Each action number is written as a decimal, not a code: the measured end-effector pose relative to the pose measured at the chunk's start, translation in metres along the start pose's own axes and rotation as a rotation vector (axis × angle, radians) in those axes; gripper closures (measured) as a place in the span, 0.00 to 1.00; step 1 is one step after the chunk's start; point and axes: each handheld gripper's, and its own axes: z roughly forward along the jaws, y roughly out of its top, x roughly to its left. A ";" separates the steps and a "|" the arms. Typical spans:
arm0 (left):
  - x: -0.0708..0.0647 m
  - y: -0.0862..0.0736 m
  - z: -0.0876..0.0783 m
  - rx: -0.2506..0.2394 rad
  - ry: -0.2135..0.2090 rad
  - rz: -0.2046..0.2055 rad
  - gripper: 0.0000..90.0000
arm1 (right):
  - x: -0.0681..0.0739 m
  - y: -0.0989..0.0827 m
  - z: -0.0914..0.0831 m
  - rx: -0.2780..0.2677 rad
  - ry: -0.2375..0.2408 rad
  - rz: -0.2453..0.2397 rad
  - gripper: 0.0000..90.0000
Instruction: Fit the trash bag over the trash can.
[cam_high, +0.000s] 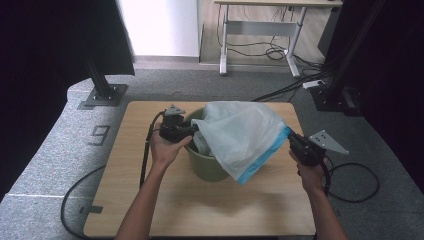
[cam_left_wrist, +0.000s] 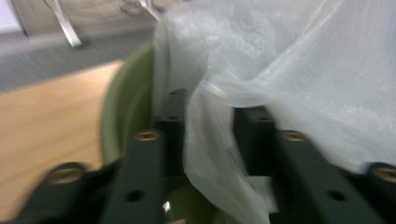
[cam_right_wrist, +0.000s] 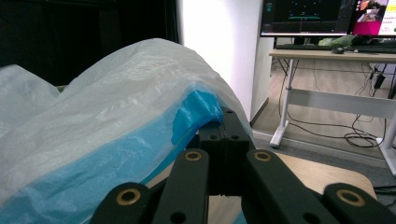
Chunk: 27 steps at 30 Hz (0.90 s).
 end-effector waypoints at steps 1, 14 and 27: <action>0.002 0.000 -0.006 0.001 -0.026 -0.004 0.56 | 0.000 0.000 0.000 0.001 0.002 0.002 0.98; 0.010 -0.006 -0.061 -0.015 -0.174 0.050 0.17 | 0.012 0.005 0.006 0.003 0.017 -0.010 0.98; -0.024 0.006 -0.048 -0.018 -0.160 0.081 0.19 | 0.026 0.004 0.011 0.013 0.053 -0.008 0.98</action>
